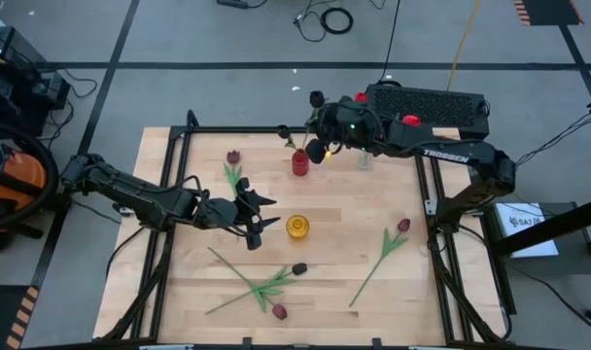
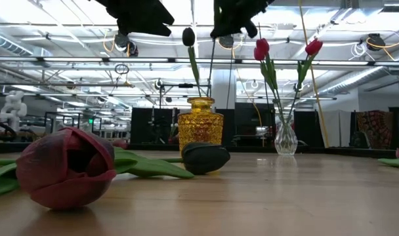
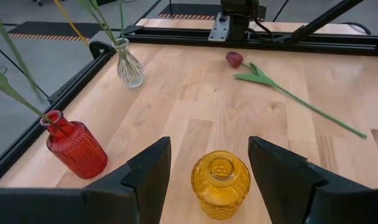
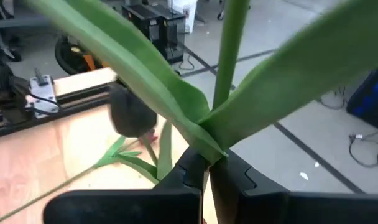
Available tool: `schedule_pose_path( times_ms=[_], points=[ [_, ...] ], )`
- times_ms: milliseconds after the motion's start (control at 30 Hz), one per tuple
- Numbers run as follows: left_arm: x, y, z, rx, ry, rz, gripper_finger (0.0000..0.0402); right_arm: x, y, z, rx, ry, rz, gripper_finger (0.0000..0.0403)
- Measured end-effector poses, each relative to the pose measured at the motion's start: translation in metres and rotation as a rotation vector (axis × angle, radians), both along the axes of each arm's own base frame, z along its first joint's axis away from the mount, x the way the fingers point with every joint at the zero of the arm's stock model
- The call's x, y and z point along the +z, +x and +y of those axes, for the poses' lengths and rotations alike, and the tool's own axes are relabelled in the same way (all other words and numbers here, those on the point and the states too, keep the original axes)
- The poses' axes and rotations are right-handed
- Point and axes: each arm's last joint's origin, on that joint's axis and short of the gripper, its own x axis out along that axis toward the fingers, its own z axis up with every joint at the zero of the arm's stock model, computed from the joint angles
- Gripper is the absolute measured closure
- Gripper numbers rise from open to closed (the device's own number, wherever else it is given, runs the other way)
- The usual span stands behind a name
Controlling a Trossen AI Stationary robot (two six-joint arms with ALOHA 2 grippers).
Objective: Sort flowers into vase by color
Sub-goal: Put the top black flower into the red vase
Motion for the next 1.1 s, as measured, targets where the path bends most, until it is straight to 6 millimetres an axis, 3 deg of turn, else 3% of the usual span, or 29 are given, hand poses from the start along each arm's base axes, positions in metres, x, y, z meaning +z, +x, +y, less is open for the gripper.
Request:
schedule_pose_path(
  times_ms=[467,1100],
  points=[
    [0.000,0.000,0.000,0.000,-0.001,-0.001,0.0181,-0.004,0.002,-0.004,-0.010,0.037,-0.014,0.0399],
    [0.000,0.000,0.000,0.000,0.000,-0.001,0.0181,-0.050,0.032,-0.020,-0.050,0.110,0.082,0.0399]
  ],
)
